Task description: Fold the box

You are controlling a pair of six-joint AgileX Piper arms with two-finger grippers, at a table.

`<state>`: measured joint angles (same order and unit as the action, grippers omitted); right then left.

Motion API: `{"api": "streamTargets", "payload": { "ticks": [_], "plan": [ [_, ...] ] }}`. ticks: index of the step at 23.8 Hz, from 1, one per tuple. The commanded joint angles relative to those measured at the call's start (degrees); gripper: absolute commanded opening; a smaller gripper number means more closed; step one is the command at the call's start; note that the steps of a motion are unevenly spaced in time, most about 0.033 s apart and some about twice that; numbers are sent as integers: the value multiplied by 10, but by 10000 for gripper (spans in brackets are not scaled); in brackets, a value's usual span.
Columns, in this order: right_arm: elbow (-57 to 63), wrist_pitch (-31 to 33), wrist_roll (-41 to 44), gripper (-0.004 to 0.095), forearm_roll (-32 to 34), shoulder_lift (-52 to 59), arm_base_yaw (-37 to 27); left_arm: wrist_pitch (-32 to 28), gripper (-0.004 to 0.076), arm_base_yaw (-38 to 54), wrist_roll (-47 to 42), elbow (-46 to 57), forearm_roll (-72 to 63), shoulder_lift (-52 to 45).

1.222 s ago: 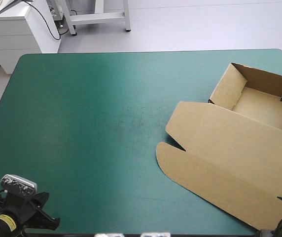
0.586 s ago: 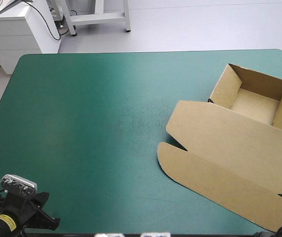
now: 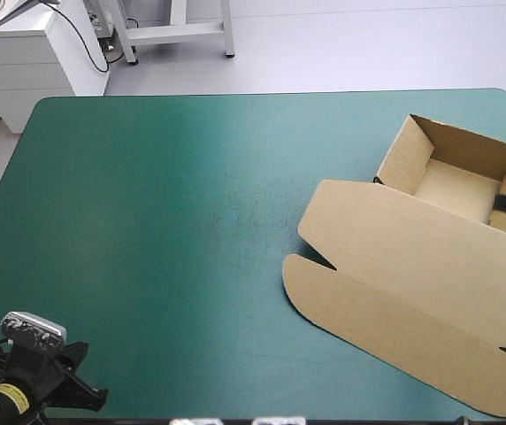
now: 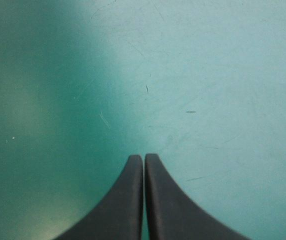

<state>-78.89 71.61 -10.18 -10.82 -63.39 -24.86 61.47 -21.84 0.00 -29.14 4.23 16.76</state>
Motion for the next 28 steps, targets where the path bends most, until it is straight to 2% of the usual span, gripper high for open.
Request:
{"api": "streamTargets", "payload": {
  "ticks": [1,5,9,13,16,22,28],
  "plan": [
    [66,-25,-21,-19,-25,103,14,-33,-8,-2,0,-13,-1,6],
    [171,-31,-55,-20,-48,212,51,-39,-8,-2,0,-13,-1,6],
    [330,-55,-78,-20,-51,376,107,-40,-8,-2,0,-4,0,6],
    [421,-56,-113,-20,-50,474,140,-37,-8,-2,-3,-4,-3,6],
    [454,-60,-113,-20,-51,508,142,-33,-8,-2,-6,-4,-8,6],
    [487,-115,-113,-21,-51,526,142,-33,-8,-2,-6,-4,-8,6],
    [489,-116,-131,-21,-49,526,142,-33,-8,-2,-6,-4,-8,6]
  ]
}}
